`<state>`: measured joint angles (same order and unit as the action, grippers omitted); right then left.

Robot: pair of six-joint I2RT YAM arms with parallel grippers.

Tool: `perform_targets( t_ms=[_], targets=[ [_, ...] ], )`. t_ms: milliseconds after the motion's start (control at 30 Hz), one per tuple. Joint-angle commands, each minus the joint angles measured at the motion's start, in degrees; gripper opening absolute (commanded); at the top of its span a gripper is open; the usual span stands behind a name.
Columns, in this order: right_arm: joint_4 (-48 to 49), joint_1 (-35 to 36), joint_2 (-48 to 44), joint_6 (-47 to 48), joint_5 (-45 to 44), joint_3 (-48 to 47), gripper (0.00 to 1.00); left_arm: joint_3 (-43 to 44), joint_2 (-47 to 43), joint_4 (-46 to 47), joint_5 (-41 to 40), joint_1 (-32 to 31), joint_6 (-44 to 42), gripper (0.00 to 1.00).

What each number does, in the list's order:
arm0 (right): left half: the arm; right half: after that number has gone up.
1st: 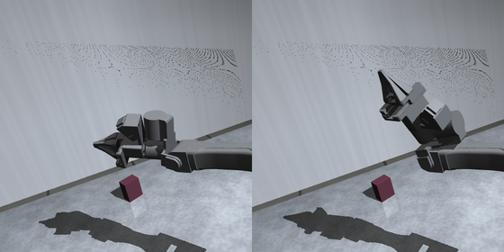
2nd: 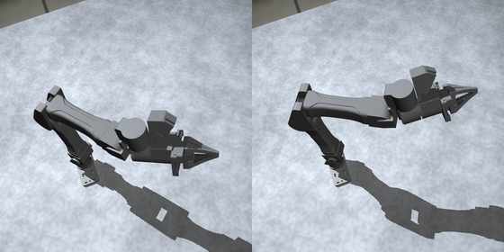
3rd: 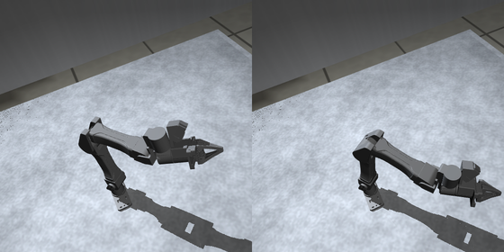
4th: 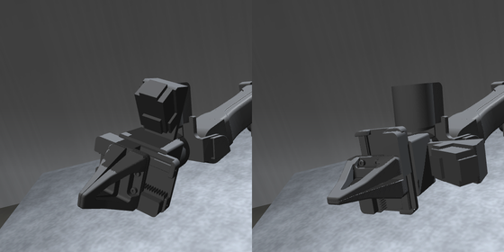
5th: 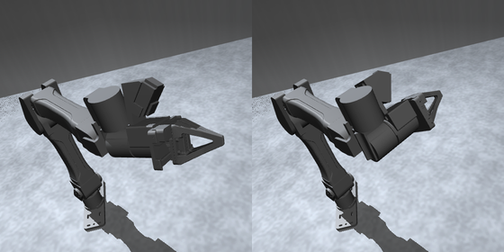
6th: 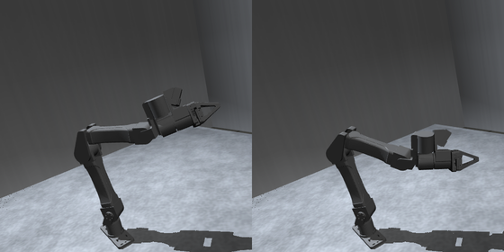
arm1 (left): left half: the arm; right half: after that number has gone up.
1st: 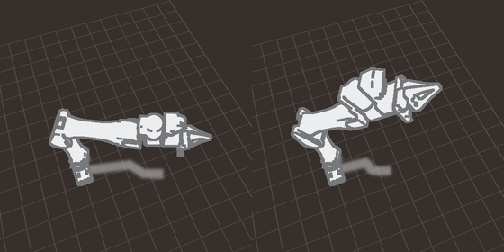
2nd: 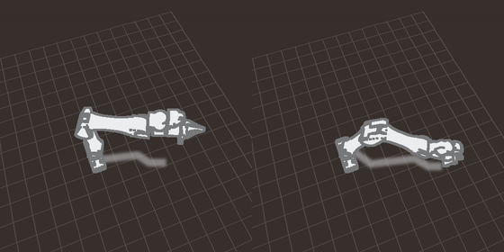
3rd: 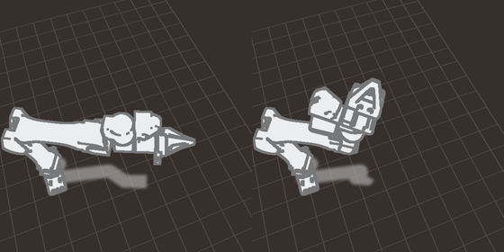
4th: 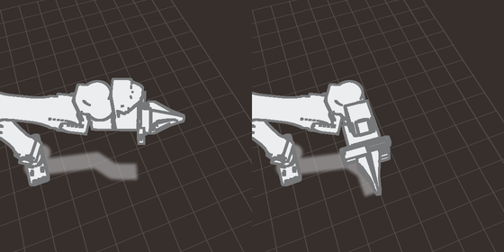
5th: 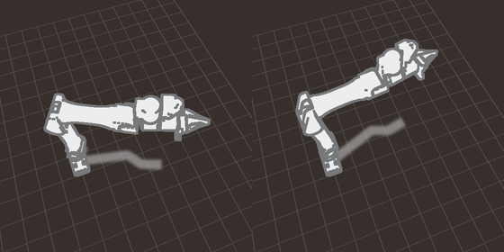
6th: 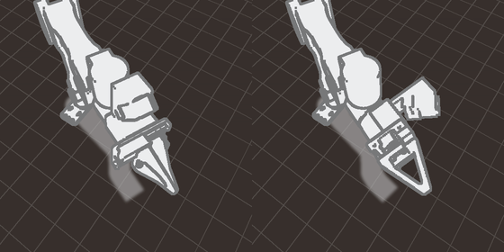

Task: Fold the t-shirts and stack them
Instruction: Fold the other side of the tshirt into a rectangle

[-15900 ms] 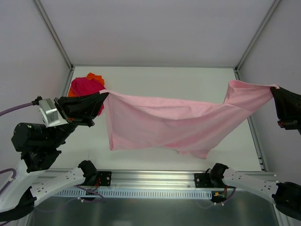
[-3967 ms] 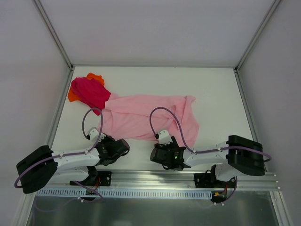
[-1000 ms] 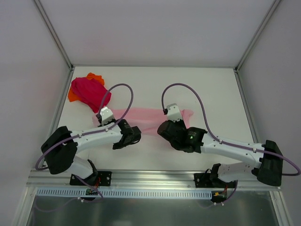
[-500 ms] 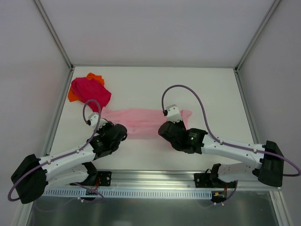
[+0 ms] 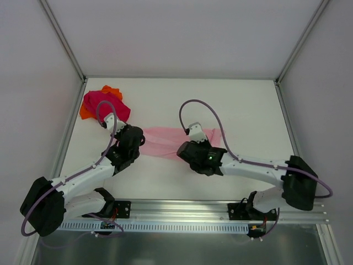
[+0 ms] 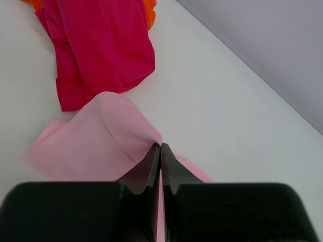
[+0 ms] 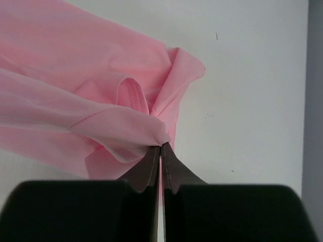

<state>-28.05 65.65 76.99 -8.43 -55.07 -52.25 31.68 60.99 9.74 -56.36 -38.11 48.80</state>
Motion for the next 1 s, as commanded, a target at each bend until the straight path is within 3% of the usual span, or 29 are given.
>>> perform_targets(
  t_ms=[0,167,267,500,967],
  targets=[
    [2.1,-1.0,8.9,1.0,-6.9,-5.2,0.01,1.5,2.5,1.5,0.5,1.2,-2.0,0.00],
    [2.3,-4.6,24.0,4.4,-14.3,-12.7,0.01,2.2,6.5,3.0,6.3,7.4,-2.0,0.00],
    [5.5,-6.1,27.6,8.2,-15.4,-15.1,0.01,3.6,8.6,3.4,8.6,9.5,-2.3,0.00],
    [11.7,-10.4,22.9,12.7,-4.9,-13.9,0.01,7.8,14.4,3.6,11.2,11.6,-3.6,0.00],
    [11.9,-13.3,15.7,21.8,-8.3,-16.5,0.01,13.5,23.2,5.5,13.0,12.2,-4.1,0.00]
  ],
)
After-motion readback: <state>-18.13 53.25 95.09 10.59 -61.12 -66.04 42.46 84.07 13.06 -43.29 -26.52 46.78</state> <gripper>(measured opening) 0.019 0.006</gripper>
